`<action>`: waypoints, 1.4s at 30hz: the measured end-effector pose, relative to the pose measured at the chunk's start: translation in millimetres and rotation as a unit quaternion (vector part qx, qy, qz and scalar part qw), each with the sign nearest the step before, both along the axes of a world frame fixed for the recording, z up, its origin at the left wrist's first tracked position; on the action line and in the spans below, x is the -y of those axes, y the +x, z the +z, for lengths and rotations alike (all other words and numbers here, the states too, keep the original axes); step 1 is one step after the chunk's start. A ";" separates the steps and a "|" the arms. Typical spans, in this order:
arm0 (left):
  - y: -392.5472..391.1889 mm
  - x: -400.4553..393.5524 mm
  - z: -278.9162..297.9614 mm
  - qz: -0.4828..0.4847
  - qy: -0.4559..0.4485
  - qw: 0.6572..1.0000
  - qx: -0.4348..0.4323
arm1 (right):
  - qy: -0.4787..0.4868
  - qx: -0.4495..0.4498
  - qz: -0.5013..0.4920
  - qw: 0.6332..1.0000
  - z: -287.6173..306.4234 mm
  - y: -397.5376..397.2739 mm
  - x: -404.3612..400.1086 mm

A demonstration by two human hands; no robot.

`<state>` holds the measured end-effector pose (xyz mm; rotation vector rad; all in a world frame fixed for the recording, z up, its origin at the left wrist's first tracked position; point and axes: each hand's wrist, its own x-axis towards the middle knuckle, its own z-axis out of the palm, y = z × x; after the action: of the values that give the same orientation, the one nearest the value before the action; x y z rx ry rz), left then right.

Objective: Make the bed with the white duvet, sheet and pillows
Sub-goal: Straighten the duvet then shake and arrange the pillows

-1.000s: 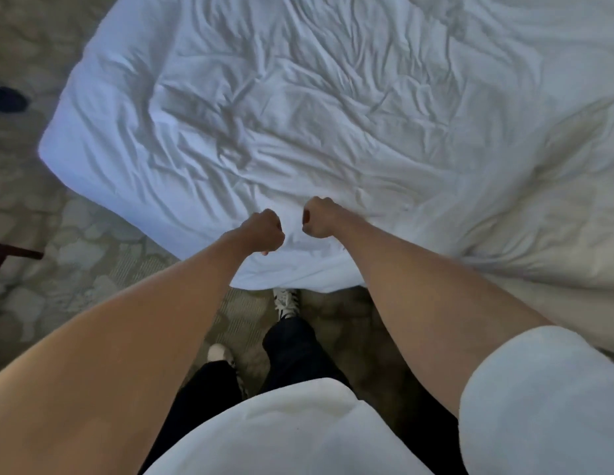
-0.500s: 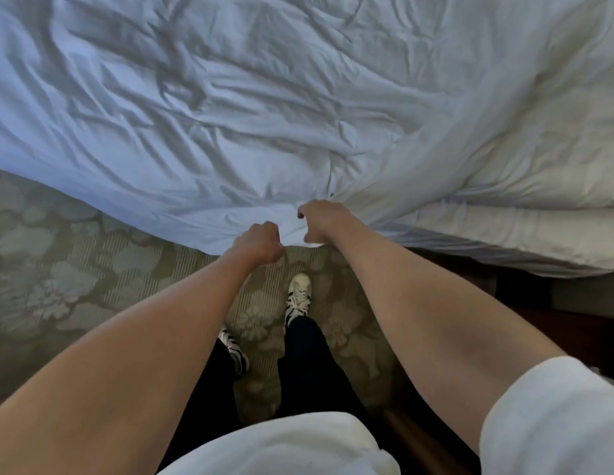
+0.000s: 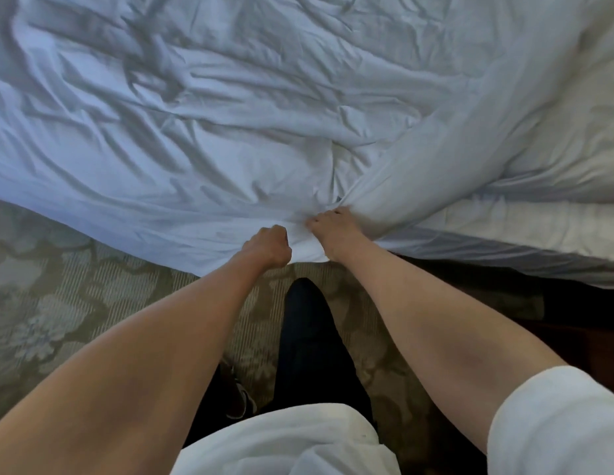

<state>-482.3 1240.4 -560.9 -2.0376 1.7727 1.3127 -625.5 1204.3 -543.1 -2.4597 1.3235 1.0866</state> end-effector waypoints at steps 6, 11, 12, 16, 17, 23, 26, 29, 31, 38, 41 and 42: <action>-15.6 3.2 4.8 -0.026 -0.025 0.999 0.000 | -0.048 0.030 0.002 0.998 15.0 11.5 7.3; -2.4 -12.6 72.4 -0.025 -0.058 0.997 0.054 | -0.042 0.161 -0.112 0.980 98.2 21.3 13.1; 3.4 -11.6 91.3 -0.017 -0.071 0.996 0.057 | -0.032 0.183 -0.133 0.974 120.3 23.2 15.0; 20.5 5.9 172.8 0.025 -0.115 0.992 0.049 | -0.009 0.275 -0.216 0.937 219.6 22.2 27.8; 22.9 11.1 193.2 0.032 -0.124 0.991 0.047 | -0.014 0.300 -0.238 0.924 245.2 22.3 31.7; 35.7 59.7 292.3 0.083 -0.194 0.977 0.022 | -0.134 0.370 -0.310 0.865 370.2 22.9 65.3; 44.8 83.2 333.6 0.090 -0.250 0.964 -0.002 | -0.193 0.356 -0.324 0.855 400.3 27.1 72.7; 63.1 99.4 365.3 0.078 -0.281 0.956 -0.016 | -0.214 0.317 -0.338 0.860 410.1 38.1 70.6; 76.2 112.1 380.5 0.058 -0.290 0.954 -0.037 | -0.197 0.299 -0.299 0.885 409.4 57.1 65.6; 116.3 150.7 403.8 0.024 -0.321 0.941 -0.099 | -0.304 0.253 -0.276 0.876 416.9 109.8 107.0; 127.4 175.2 391.6 0.011 -0.331 0.941 -0.067 | -0.334 0.251 -0.270 0.867 410.2 121.6 137.2; 133.4 184.9 385.9 -0.003 -0.325 0.945 -0.038 | -0.334 0.261 -0.277 0.862 405.8 127.1 150.2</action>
<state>-348.9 1055.5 -175.0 -2.2863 2.4945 0.8733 -498.3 1054.1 -137.3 -2.2003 2.2205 -0.2175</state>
